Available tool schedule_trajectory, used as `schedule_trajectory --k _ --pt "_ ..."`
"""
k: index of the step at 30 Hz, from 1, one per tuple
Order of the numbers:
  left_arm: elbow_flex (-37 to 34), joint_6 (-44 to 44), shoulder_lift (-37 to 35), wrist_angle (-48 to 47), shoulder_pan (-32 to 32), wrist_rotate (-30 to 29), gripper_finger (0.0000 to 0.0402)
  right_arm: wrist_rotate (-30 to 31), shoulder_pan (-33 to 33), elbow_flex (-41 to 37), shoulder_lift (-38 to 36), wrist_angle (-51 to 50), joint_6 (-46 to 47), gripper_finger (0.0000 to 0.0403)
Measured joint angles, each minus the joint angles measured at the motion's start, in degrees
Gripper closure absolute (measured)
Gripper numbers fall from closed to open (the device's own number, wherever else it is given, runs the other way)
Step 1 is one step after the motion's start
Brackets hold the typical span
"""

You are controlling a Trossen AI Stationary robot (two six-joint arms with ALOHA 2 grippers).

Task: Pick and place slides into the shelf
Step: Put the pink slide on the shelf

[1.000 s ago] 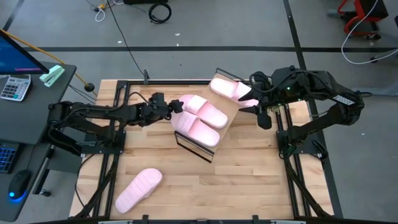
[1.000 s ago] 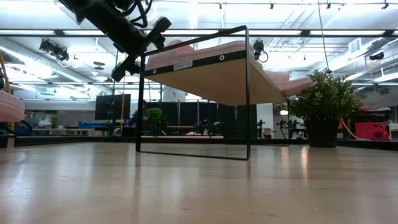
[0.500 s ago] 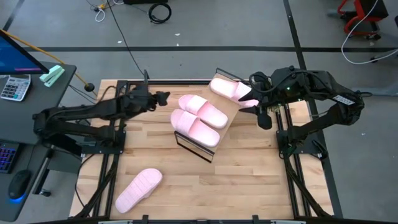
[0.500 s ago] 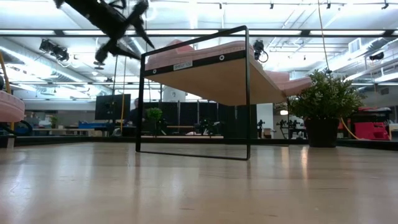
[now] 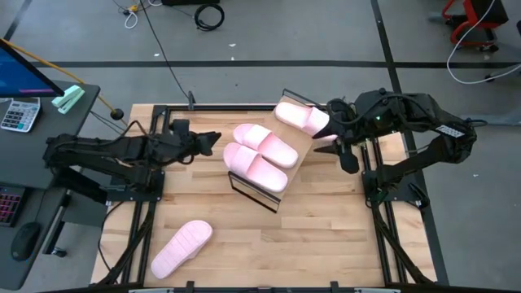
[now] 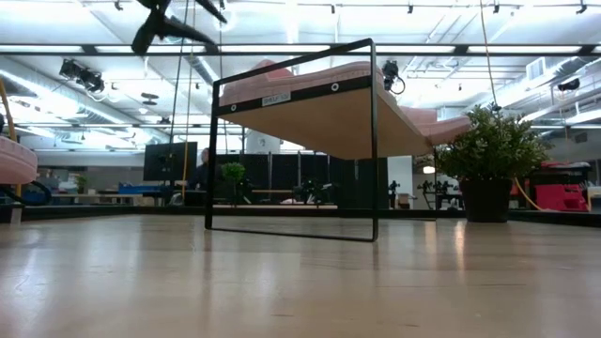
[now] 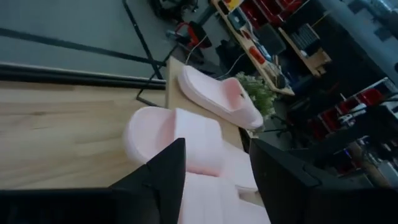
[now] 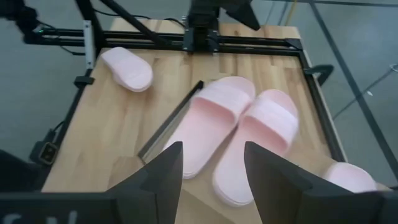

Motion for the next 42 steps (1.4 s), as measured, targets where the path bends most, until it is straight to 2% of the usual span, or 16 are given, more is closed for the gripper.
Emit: schedule_trajectory --k 8,14,19,25,33,37,42 --pt "10.18 2.80 7.24 -6.92 -8.75 -6.07 0.0245 1.95 6.35 0.00 0.00 -0.07 0.92 0.0225" --pt "19.28 0.99 14.88 -16.15 -14.14 -6.30 0.0263 2.99 11.12 0.00 0.00 0.08 3.85 0.0225" --pt "24.29 3.55 18.79 -17.32 -18.01 -4.95 0.0271 5.60 15.80 0.00 -0.02 0.37 7.48 0.0225" --pt "25.76 9.26 20.29 -18.03 -21.11 2.34 0.0266 11.74 21.70 0.00 0.83 1.70 14.89 0.0225" --pt "25.76 8.22 20.53 -24.98 -26.59 2.49 0.0264 14.93 30.34 0.00 8.17 9.98 23.86 0.0225" --pt "25.76 3.29 20.53 -31.46 -31.45 2.69 0.0266 17.15 32.20 0.00 13.21 14.29 29.36 0.0225" --pt "25.74 -8.20 20.53 -41.91 -39.45 2.52 0.0256 19.54 33.34 0.00 18.89 22.43 33.23 0.0225"
